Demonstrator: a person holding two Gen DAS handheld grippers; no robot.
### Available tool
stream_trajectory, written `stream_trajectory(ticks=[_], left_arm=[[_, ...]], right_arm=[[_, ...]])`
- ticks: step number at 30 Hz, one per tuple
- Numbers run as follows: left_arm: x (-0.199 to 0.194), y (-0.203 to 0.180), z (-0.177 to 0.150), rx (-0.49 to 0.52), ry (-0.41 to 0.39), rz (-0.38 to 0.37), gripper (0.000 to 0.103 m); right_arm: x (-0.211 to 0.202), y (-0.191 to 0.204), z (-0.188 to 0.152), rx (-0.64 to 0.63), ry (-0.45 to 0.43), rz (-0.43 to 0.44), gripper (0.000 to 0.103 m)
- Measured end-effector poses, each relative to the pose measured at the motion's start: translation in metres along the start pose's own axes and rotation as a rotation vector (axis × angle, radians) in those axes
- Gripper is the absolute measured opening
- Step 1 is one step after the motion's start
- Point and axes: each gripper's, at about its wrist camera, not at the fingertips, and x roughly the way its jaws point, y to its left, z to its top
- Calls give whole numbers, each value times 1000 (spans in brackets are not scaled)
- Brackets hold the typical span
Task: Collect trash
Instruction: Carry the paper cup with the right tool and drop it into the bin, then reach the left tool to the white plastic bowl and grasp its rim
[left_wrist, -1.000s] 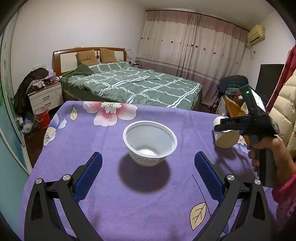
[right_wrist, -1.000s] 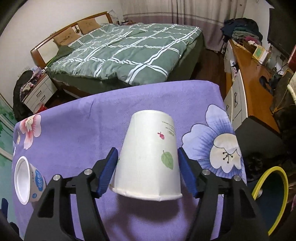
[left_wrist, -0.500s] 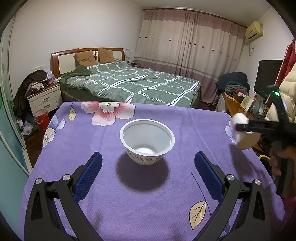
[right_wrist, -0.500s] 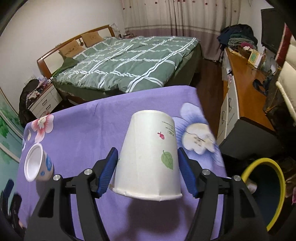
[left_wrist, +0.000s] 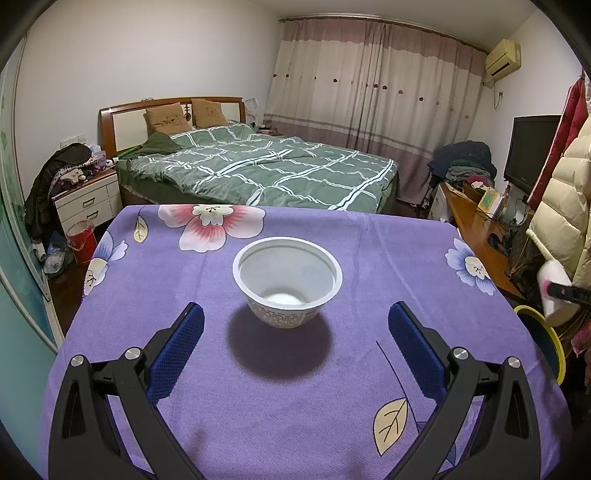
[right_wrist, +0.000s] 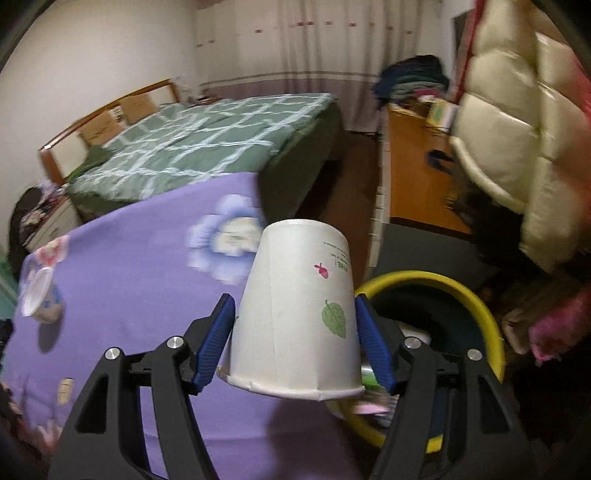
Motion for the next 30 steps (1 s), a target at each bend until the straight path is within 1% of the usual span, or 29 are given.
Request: stream_trajectory(ticks=[1,4,5,7,8,9,11,13,15,17,21,23,25,28,30], left_arm=[[0,0,0,1,0,0,98],[0,0,0,1,0,1,98],[0,0,0,2,1,1,98],[1,-1,0,6,4,3,98],[1,-1,-1,7,5,4,98],[1,-1,-1,10,7,4,98],[3,-2,-2,14,11,5,98],[4,-2,-2,15,14,7,98],[5,-3,-2,17,18,9,98],[7,-3,-3,20,22,13,98],[13,-4,-5,25,40,22,98],[18,-4,-6,28,55,32,98],[22,-2,-5,18,69,38,98],[26,-2,0,6,84,40,98],[32,-8,4,24,101,48,98]], right_arm=[[2,-15,-3,19,8,-29,63],[12,-44,-10,58,41,-75,64],[15,-50,-11,63,50,-88,66],[21,-61,-15,78,60,-122,68],[22,-65,-16,88,59,-136,71],[24,-66,-15,95,55,-146,73],[22,-67,-15,115,36,-155,73],[20,-65,-11,137,17,-142,74],[13,-58,-9,176,-21,-107,75],[11,-45,-6,188,-55,-72,76],[8,-2,-13,127,-126,-11,77],[11,12,-19,78,-143,-4,77],[14,23,-23,31,-135,8,77],[19,28,-27,8,-118,46,77],[24,32,-30,-11,-98,51,77]])
